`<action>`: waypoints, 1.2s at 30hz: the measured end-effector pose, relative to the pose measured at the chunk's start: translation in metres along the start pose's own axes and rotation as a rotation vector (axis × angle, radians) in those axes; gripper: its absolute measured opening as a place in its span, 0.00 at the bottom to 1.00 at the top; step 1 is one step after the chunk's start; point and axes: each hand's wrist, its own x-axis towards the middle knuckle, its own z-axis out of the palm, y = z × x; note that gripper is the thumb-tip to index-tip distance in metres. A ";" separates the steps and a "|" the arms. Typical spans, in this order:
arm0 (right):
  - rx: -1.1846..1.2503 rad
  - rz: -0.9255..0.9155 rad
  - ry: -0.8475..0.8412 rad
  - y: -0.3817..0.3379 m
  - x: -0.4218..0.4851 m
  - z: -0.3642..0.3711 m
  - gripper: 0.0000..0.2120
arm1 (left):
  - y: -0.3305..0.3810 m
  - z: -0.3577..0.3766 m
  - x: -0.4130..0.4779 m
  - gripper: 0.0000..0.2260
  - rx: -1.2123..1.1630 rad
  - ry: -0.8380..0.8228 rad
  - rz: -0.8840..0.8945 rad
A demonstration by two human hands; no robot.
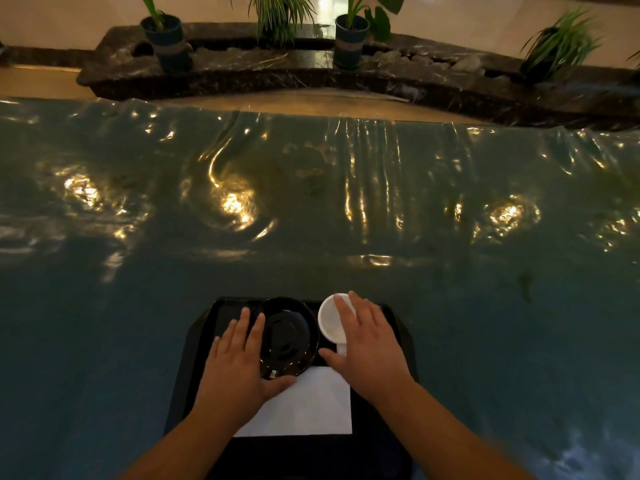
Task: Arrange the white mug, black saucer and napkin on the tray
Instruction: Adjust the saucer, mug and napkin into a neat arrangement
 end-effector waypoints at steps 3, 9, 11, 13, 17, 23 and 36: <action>0.068 -0.268 0.174 -0.002 -0.041 0.021 0.23 | -0.027 0.019 -0.021 0.30 -0.047 0.222 0.180; -0.098 -0.324 -0.066 0.014 -0.083 0.067 0.25 | -0.064 0.058 -0.032 0.12 0.112 0.147 0.318; -0.121 -0.288 -0.098 0.017 -0.082 0.069 0.26 | -0.067 0.068 -0.030 0.12 0.120 0.134 0.325; -0.133 -0.278 -0.136 0.020 -0.079 0.069 0.25 | -0.066 0.069 -0.028 0.12 0.112 0.168 0.346; -0.185 -0.294 -0.182 0.030 -0.078 0.068 0.24 | -0.060 0.061 -0.027 0.11 0.113 0.254 0.410; -0.196 -0.295 -0.160 0.040 -0.085 0.069 0.24 | -0.057 0.053 -0.040 0.16 0.197 0.335 0.413; -0.201 -0.274 -0.179 0.034 -0.076 0.060 0.25 | -0.049 0.032 -0.034 0.17 0.180 0.115 0.319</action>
